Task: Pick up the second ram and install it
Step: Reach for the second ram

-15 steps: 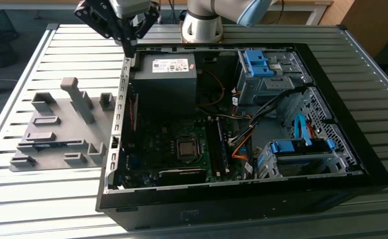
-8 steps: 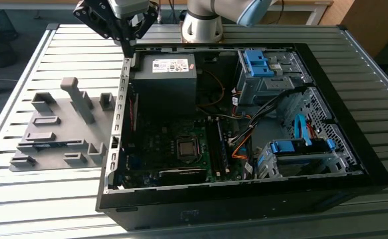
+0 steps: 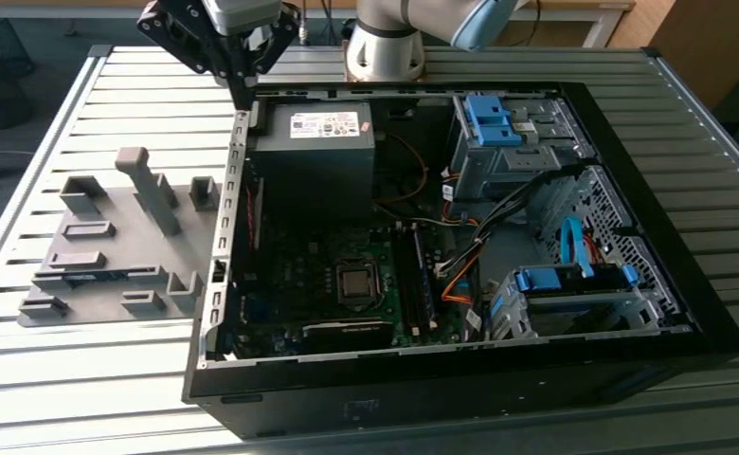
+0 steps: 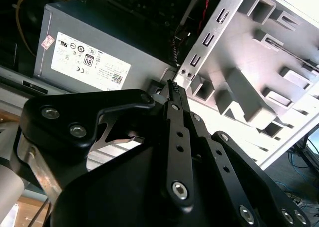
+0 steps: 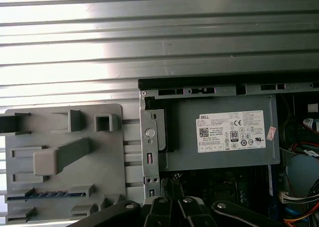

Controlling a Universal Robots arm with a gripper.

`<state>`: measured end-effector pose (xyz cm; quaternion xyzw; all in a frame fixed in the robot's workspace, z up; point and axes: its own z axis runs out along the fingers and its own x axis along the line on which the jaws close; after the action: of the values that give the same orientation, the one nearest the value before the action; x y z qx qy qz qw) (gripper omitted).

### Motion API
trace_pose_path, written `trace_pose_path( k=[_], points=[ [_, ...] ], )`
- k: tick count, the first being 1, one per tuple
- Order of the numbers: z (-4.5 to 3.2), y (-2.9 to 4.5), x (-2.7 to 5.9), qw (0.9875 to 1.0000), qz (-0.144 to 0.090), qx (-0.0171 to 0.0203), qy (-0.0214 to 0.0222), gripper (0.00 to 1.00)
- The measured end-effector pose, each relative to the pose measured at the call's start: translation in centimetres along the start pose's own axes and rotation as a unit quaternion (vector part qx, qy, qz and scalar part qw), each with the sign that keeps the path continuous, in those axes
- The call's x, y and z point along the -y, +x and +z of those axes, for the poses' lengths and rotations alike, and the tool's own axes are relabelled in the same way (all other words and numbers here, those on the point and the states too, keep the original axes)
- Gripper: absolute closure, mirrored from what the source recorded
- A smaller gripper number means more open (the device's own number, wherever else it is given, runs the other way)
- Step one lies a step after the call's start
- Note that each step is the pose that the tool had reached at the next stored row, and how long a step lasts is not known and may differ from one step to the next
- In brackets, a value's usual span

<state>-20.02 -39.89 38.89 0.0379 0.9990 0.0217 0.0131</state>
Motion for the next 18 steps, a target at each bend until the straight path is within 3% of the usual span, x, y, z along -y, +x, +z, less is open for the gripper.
trace_pose_path(
  k=[18],
  points=[
    [-0.01, 0.52, 0.04, 1.0000, 0.000, 0.0000, 0.0000, 0.89]
  ],
)
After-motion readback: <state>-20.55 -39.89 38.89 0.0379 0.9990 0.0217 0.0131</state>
